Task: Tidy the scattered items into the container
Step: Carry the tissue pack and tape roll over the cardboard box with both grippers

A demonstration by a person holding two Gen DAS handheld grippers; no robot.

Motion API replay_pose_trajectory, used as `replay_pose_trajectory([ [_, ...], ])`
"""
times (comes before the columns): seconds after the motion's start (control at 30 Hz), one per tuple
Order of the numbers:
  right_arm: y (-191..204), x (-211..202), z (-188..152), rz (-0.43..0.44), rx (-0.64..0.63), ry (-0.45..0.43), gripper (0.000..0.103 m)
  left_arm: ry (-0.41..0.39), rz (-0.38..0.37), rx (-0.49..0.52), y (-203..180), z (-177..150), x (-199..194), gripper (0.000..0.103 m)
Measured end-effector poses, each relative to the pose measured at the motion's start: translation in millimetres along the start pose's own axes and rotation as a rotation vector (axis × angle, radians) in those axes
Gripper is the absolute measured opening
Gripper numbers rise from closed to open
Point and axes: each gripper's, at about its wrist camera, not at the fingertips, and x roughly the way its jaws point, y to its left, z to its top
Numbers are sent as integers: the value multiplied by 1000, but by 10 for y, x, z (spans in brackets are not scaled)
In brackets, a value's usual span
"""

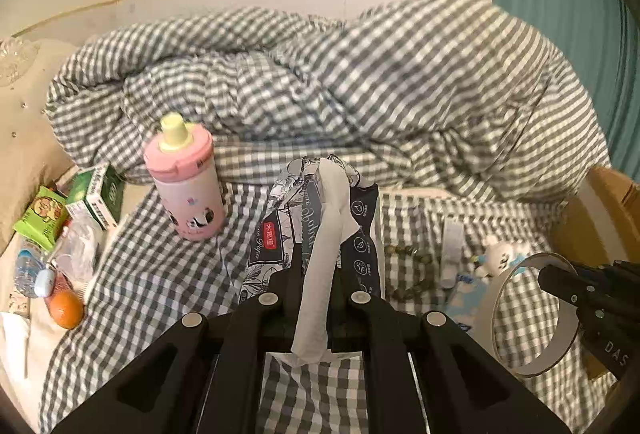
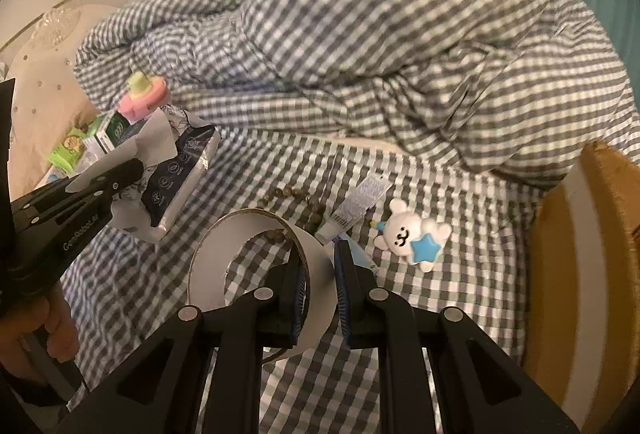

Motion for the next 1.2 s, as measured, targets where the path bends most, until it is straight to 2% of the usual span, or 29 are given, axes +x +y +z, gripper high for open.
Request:
replay_pose_trajectory([
  [0.7,-3,-1396,10,-46,24,-196,14,-214,-34,40,-271,239,-1538,6],
  [1.07,-72,-2059,-102,-65,26,-293,14,-310,-65,61,-490,223,-2217,6],
  [1.2,-136,-2274,-161,-75,33,-324,14,-329,-96,65,-577,202,-2353,6],
])
